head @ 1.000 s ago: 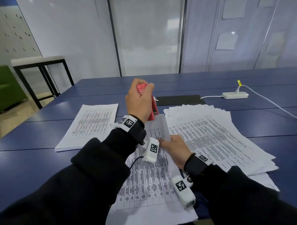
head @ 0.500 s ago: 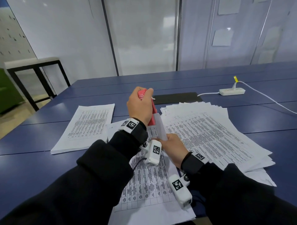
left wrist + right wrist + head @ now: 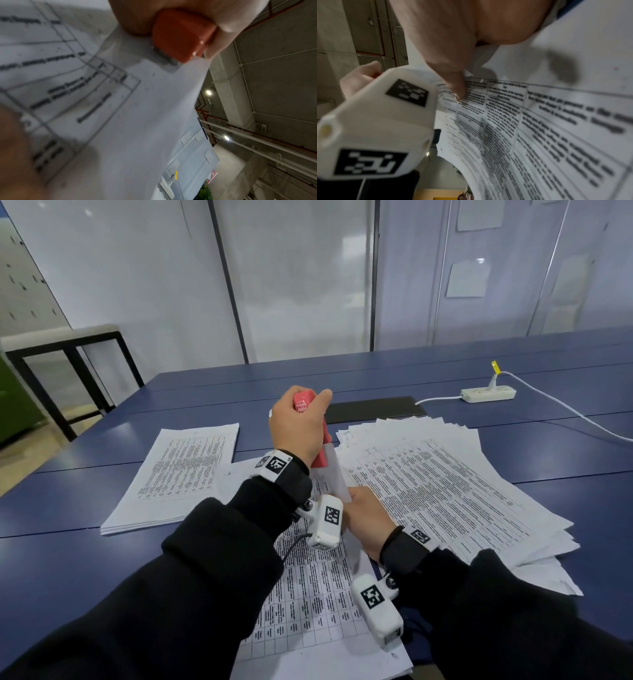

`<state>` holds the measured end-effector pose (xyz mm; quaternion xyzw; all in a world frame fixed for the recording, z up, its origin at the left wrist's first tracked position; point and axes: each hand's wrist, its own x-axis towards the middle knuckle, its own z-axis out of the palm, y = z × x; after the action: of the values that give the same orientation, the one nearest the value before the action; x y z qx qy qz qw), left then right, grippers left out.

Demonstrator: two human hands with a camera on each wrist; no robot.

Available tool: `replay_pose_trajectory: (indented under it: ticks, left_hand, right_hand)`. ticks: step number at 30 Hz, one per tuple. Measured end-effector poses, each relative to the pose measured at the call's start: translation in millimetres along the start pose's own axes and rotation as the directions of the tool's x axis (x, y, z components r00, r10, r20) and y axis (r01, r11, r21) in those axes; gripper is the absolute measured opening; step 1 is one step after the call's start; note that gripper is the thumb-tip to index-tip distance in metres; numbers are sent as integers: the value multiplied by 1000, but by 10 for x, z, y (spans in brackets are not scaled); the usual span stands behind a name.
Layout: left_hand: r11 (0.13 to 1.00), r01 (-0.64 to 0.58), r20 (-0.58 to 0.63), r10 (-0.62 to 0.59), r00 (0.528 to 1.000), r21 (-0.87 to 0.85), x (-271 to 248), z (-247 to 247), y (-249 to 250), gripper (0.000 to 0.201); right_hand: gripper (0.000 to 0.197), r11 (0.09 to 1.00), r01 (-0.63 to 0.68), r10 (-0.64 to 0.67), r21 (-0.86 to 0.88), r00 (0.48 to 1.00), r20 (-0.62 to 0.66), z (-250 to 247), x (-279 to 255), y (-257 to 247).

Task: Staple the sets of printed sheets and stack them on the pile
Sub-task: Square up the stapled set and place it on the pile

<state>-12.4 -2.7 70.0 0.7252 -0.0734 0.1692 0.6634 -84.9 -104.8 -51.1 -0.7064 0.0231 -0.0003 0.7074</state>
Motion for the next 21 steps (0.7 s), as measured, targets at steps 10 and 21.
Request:
replay_pose_trajectory:
  ticks: [10,21]
  left_hand:
    - [987,-37,-86,51,995,157,375,-1144,286,30]
    - [676,152,204,-418,885,721,-394,-2150,-797,31]
  right_hand:
    - [18,995,15,-19,102,999,38,-44,-60,-55]
    - [100,863,117,9,492,969,-247,-284,17,-155]
